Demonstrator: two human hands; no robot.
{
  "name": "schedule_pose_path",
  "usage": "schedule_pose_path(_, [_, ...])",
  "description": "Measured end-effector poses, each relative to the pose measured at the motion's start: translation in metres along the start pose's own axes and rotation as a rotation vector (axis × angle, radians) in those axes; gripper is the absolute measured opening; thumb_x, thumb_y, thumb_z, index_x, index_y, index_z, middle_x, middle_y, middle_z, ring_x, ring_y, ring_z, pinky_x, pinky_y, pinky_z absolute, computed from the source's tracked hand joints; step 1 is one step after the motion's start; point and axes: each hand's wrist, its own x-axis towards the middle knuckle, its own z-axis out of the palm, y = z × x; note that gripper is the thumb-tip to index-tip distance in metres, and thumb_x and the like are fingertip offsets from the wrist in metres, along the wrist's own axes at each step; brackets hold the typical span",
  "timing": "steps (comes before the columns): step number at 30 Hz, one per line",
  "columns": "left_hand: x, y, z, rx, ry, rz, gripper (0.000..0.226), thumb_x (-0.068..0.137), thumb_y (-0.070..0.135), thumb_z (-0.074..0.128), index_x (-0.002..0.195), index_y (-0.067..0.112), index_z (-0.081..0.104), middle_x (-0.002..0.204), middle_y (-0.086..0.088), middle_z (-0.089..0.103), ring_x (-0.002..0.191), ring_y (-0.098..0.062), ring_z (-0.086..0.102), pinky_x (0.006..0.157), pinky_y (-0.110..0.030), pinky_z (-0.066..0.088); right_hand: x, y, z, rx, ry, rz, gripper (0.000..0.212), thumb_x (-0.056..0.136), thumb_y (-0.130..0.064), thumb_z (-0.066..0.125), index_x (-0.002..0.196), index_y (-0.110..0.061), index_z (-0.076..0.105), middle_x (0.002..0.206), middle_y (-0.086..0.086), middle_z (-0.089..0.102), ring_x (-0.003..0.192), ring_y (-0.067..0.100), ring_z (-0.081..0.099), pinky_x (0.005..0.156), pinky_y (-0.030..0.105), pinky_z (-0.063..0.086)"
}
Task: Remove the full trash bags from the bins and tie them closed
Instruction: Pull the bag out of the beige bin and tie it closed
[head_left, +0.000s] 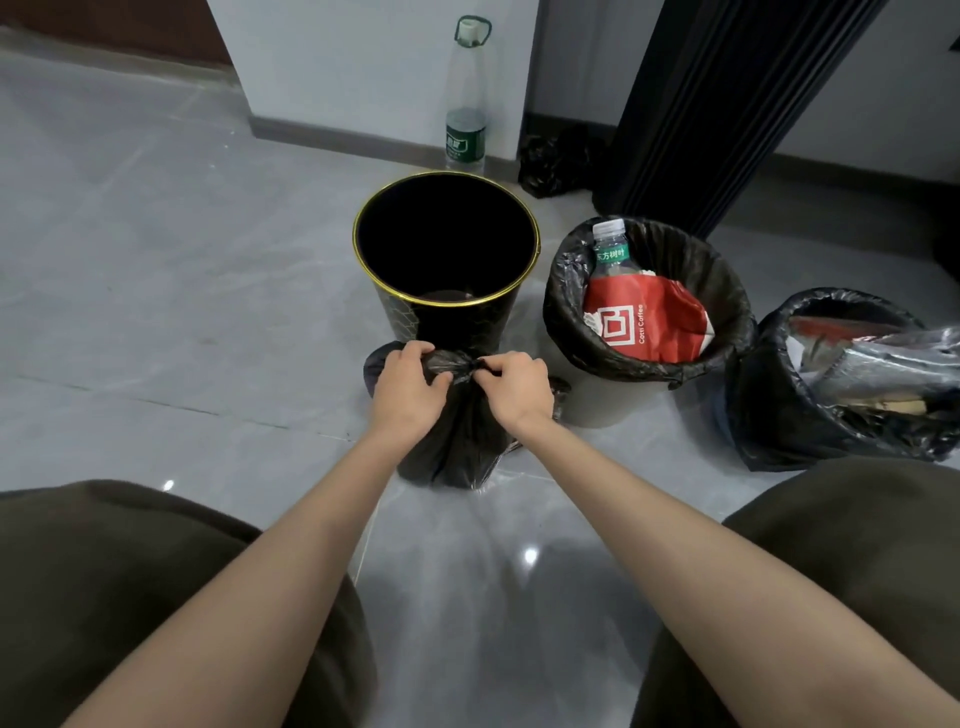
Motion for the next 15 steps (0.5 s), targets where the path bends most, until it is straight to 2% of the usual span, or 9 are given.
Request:
schedule_pose_path(2, [0.003, 0.000, 0.002, -0.028, 0.010, -0.013, 0.043, 0.089, 0.023, 0.058, 0.130, 0.015, 0.048, 0.126, -0.010, 0.055, 0.113, -0.025, 0.054, 0.099, -0.035, 0.043, 0.009, 0.001, 0.002, -0.026, -0.026, -0.029, 0.021, 0.090, -0.031, 0.053, 0.096, -0.026, 0.073, 0.094, 0.006, 0.069, 0.114, 0.028, 0.047, 0.083, 0.041, 0.048])
schedule_pose_path(7, [-0.003, 0.003, 0.004, -0.028, 0.019, -0.026, 0.044, 0.093, 0.019, 0.054, 0.136, 0.015, 0.044, 0.136, -0.012, 0.046, 0.124, -0.025, 0.046, 0.100, -0.031, 0.037, 0.019, 0.005, 0.001, -0.024, -0.141, -0.084, 0.035, 0.086, -0.041, 0.058, 0.118, -0.029, 0.066, 0.120, -0.002, 0.066, 0.125, 0.023, 0.047, 0.106, 0.041, 0.037])
schedule_pose_path(11, [-0.012, 0.013, -0.001, -0.047, 0.036, -0.016, 0.046, 0.094, 0.018, 0.053, 0.138, 0.017, 0.041, 0.142, -0.010, 0.039, 0.130, -0.025, 0.040, 0.105, -0.032, 0.035, 0.010, 0.006, -0.018, 0.040, -0.149, -0.111, 0.042, 0.085, -0.039, 0.058, 0.126, -0.029, 0.060, 0.125, -0.006, 0.064, 0.126, 0.022, 0.048, 0.106, 0.045, 0.039])
schedule_pose_path(15, [-0.021, 0.034, -0.005, -0.020, 0.037, 0.061, 0.046, 0.093, 0.020, 0.054, 0.138, 0.019, 0.042, 0.141, -0.006, 0.044, 0.131, -0.023, 0.039, 0.104, -0.034, 0.036, -0.007, 0.010, -0.055, 0.036, -0.072, -0.159, 0.036, 0.088, -0.029, 0.057, 0.124, -0.027, 0.061, 0.124, -0.005, 0.064, 0.121, 0.018, 0.053, 0.103, 0.043, 0.042])
